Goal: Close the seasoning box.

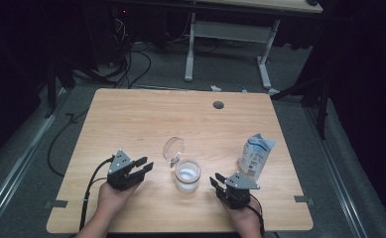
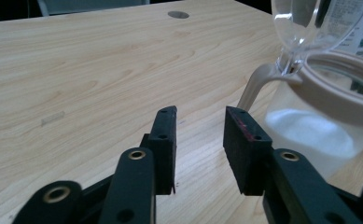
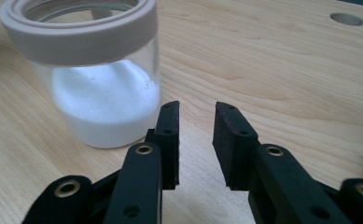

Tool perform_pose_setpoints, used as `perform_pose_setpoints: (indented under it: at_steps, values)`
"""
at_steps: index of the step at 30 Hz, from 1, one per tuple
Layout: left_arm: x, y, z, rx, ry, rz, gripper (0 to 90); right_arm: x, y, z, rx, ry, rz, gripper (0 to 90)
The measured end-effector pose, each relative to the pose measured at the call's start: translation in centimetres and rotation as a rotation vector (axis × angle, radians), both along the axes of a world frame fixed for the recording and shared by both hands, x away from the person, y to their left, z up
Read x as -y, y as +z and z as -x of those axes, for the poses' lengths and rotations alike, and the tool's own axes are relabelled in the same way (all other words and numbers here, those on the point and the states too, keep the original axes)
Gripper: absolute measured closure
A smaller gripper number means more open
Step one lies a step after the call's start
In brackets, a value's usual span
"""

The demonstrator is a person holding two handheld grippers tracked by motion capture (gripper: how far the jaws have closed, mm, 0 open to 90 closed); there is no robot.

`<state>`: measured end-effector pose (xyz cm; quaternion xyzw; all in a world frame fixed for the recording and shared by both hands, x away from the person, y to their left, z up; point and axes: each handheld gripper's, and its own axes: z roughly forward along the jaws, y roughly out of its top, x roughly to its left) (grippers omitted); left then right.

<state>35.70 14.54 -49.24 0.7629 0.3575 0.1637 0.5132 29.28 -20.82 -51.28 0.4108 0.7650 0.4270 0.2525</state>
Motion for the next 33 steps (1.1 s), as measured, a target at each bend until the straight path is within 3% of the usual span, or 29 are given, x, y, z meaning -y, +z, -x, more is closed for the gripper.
perform_pose_setpoints:
  at_steps: [11,15,27,33]
  values:
    - [2.0,1.5,-0.9,0.01,-0.015,0.01,85.5,-1.1,-0.2,0.1,-0.006,0.034,0.017,77.7]
    - [2.6,1.9,-1.6,-0.002,-0.021,0.029,89.6,-1.3,-0.2,0.1,-0.006,0.053,0.023,86.9]
    - [4.4,3.4,-2.1,0.013,-0.059,0.092,89.8,-1.8,-0.3,0.2,-0.007,0.077,0.03,89.9]
    - [4.9,3.6,-1.8,0.021,-0.072,0.083,89.8,-1.9,-0.4,0.1,-0.013,0.084,0.034,90.0]
